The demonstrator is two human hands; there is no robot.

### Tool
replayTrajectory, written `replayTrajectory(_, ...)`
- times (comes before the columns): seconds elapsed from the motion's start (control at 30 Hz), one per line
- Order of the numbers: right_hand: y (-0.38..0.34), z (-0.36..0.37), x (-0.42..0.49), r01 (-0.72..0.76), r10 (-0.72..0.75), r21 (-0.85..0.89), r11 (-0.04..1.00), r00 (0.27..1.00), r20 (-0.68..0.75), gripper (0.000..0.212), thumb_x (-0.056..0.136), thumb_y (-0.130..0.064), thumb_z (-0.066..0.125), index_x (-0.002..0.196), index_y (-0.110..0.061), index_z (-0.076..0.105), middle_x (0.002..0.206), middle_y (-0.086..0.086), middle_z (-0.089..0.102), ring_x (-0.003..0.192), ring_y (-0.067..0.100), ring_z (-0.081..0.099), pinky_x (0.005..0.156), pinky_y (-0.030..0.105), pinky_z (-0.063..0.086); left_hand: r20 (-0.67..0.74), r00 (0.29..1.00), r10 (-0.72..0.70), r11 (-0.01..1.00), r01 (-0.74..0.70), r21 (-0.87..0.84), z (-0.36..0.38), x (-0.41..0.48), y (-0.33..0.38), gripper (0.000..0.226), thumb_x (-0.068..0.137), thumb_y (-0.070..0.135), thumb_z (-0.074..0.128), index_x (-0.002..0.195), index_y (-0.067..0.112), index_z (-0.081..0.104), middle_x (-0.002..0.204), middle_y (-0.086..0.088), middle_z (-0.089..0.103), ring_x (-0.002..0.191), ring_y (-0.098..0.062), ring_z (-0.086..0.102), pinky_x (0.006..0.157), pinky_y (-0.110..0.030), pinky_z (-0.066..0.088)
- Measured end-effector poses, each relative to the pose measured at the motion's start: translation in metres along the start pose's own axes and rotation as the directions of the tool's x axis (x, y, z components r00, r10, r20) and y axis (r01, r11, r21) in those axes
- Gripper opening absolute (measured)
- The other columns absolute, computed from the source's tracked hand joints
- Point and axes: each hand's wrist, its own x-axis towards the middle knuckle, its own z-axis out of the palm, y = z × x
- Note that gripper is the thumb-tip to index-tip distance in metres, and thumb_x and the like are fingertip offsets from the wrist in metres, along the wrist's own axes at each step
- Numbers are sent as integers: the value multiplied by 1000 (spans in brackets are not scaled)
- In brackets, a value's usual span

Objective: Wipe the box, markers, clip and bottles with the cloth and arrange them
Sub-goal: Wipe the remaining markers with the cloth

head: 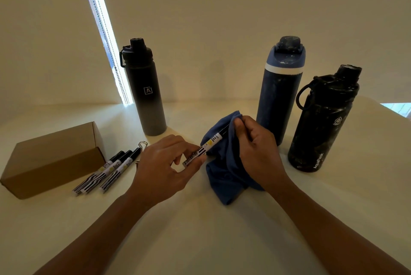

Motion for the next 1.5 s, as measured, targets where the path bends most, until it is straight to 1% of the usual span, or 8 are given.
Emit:
replayTrajectory(0.23,-8,8,-3,-54,27,201,978,991,134,13,99,-35,64,109,-27,64,95,-14,75,91,4,72,82,23,59,-51,998,27,997,-24,73,-2,-1,-4,25,92,47,76,96,22,80,81,23,59,68,-1,49,62,-14,41)
replayTrajectory(0.43,-10,6,-1,-79,73,144,986,996,45,26,107,-41,47,90,-27,60,58,-16,52,52,1,49,51,14,38,-106,993,55,992,-42,120,1,0,-1,18,88,39,84,89,22,78,80,19,62,70,0,47,66,-8,36)
replayTrajectory(0.7,-17,13,-7,-155,128,212,965,982,137,27,96,-47,63,117,-29,65,93,-10,78,88,8,75,82,35,63,-128,992,4,995,9,96,2,2,2,23,87,47,83,88,26,76,78,24,59,69,-1,51,63,-13,41)
replayTrajectory(0.87,-36,-7,-2,-163,160,453,877,986,45,25,100,-40,60,107,-20,73,96,7,75,96,25,73,87,43,62,110,958,-264,964,265,2,-1,6,1,80,66,80,80,135,46,56,111,32,57,101,7,56,76,-11,46)
replayTrajectory(1.0,-44,-23,5,-241,170,666,706,971,170,26,102,-31,57,113,-15,74,111,14,74,106,30,71,89,41,60,280,907,-313,897,380,-227,-2,6,-2,115,60,66,92,155,52,29,147,35,42,124,16,49,88,-7,47)
replayTrajectory(1.13,-48,-15,0,-346,148,689,637,932,332,27,100,-26,55,116,-12,73,108,11,75,101,24,73,83,31,59,268,941,-205,860,304,-410,11,7,5,73,81,38,84,144,43,48,139,26,59,126,9,57,101,-11,48)
replayTrajectory(1.27,-48,-8,2,-352,214,714,606,936,280,30,101,-27,57,120,-8,71,112,16,74,106,28,73,85,35,60,211,922,-324,748,387,-540,11,8,9,19,84,33,74,103,29,75,89,12,78,85,-7,75,79,-18,58)
replayTrajectory(1.5,-43,-11,4,-363,305,748,555,926,223,24,99,-26,58,97,-21,82,103,6,78,96,18,75,74,25,60,150,871,-468,664,458,-591,2,11,2,17,81,21,86,92,10,79,84,-2,80,79,-21,78,73,-34,64)
